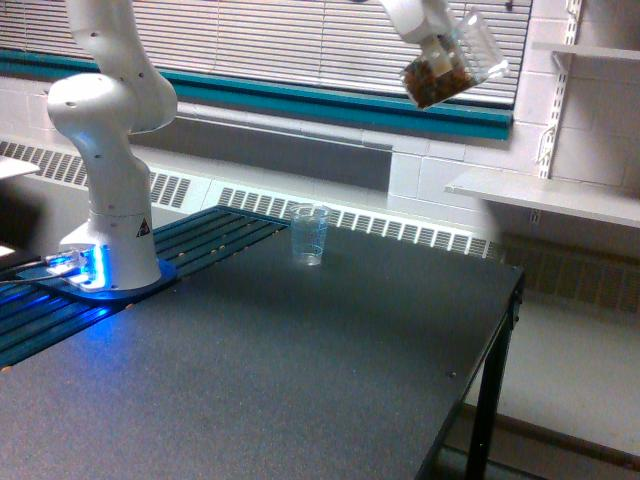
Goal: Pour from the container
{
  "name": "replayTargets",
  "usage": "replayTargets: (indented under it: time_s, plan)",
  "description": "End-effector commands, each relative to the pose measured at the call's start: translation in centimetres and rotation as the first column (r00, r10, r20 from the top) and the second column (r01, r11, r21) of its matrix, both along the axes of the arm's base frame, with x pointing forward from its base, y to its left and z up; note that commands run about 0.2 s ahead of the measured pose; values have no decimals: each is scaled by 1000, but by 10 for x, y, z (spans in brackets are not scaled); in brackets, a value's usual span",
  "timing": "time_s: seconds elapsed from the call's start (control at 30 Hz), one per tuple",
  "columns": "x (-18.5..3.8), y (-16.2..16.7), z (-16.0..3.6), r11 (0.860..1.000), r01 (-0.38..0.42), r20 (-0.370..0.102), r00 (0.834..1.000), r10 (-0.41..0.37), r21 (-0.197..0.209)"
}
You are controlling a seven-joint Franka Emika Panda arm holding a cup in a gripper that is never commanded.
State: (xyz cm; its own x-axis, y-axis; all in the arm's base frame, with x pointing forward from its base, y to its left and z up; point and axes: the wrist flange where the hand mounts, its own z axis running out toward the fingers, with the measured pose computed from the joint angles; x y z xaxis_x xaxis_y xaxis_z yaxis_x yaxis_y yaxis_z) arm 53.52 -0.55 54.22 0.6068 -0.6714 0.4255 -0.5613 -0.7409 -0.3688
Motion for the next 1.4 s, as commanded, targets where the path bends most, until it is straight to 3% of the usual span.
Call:
replayTargets:
  time_s: [0.03, 0.77, 1.13, 1.4]
  plan:
    - [-23, 30, -3, 998, -61, 7, 998, 62, -33]
    - [-134, 121, -45, 969, -226, -17, 974, 225, -104]
    - [-177, 162, -66, 963, -252, -25, 968, 251, -98]
    - [-205, 190, -83, 966, -243, -38, 970, 240, -88]
